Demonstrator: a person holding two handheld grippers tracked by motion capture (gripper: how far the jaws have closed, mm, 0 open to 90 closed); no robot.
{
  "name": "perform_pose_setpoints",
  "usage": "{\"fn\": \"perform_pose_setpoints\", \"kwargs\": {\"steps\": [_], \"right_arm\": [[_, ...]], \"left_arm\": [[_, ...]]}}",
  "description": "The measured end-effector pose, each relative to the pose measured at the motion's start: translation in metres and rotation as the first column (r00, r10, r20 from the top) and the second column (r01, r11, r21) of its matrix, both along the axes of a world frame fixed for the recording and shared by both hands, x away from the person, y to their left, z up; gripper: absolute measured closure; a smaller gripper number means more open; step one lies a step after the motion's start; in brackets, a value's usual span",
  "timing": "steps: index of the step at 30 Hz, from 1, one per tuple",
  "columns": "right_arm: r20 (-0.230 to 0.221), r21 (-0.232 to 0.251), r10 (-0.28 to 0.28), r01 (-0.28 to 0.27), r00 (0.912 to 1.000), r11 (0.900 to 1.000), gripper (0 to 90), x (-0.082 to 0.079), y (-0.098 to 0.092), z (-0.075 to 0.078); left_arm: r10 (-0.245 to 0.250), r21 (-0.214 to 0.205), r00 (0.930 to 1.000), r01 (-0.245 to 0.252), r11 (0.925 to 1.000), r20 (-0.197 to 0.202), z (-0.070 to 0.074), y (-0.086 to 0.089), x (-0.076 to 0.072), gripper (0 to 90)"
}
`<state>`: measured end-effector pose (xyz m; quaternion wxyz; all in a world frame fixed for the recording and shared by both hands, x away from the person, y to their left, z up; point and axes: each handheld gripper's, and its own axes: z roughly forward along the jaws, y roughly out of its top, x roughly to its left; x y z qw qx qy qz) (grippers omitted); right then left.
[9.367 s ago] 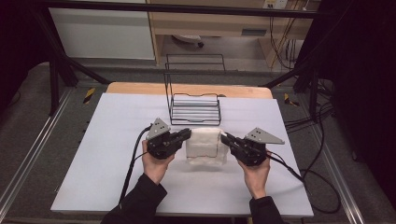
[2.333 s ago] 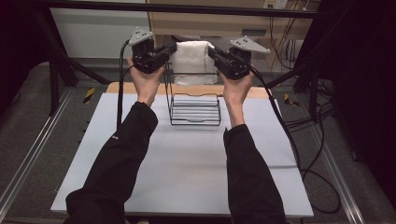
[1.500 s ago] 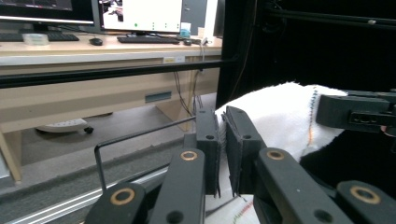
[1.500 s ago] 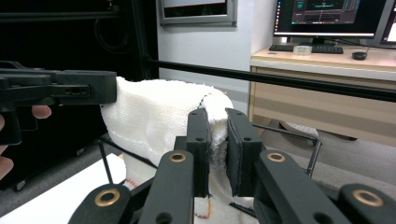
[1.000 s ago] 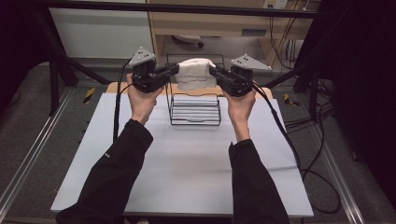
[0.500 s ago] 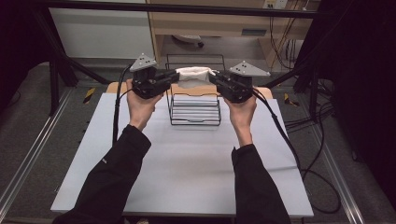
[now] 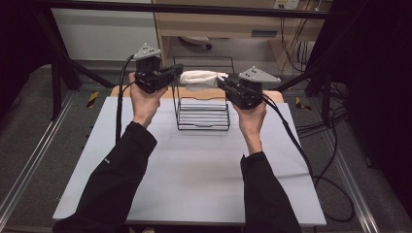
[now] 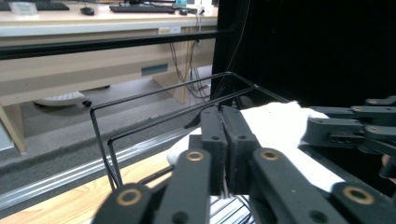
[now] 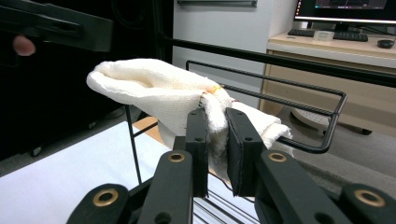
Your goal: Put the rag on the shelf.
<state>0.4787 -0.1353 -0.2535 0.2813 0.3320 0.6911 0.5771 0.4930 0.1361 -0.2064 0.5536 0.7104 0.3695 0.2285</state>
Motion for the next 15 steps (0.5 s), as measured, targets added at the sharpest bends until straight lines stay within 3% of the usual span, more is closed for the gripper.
{"fn": "perform_pose_setpoints", "kwargs": {"steps": [3,15], "right_arm": [[0.001,0.003,0.0,0.0,1.0,1.0,80.0,0.0,0.0,0.0],[0.004,-0.016,0.008,-0.008,1.0,0.9998,78.1,-0.003,-0.001,-0.003]], "left_arm": [[-0.015,-0.015,0.9996,0.015,0.9998,-0.022,-0.002,-0.004,0.004,89.3],[-0.077,0.013,0.9946,0.078,0.9969,-0.07,-0.028,-0.009,0.003,89.4]]}}
